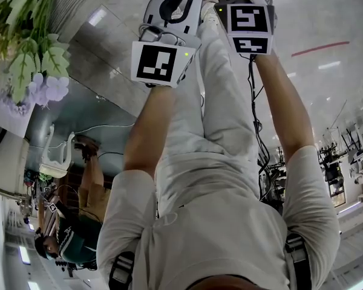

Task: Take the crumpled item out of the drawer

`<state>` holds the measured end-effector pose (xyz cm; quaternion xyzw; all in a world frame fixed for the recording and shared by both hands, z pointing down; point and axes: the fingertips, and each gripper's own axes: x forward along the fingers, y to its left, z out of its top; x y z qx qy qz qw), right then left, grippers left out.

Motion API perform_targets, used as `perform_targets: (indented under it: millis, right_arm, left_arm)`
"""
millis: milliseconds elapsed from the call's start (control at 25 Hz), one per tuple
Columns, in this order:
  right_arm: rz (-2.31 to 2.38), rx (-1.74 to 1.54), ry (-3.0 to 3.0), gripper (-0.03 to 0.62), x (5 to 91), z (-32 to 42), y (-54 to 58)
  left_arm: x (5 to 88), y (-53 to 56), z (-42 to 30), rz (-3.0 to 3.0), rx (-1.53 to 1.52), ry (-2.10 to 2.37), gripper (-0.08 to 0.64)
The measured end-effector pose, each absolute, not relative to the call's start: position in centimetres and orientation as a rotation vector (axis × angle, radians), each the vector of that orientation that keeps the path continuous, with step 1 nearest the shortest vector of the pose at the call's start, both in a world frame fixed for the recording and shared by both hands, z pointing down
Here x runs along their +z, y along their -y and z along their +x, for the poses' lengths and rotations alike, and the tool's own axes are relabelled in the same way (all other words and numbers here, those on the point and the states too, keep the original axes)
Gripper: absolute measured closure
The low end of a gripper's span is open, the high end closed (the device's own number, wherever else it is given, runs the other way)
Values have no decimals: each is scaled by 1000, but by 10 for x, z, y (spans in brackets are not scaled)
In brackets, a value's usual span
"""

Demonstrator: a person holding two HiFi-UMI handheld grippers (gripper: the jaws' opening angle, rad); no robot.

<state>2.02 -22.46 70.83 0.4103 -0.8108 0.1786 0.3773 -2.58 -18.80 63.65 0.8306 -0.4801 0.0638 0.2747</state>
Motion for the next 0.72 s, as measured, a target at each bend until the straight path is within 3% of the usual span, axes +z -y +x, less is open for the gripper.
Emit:
perform_targets:
  millis: [720]
  right_arm:
    - [1135,534,2124,541,667,37,207]
  left_arm:
    - [614,184,-10,2286,202,1303,560]
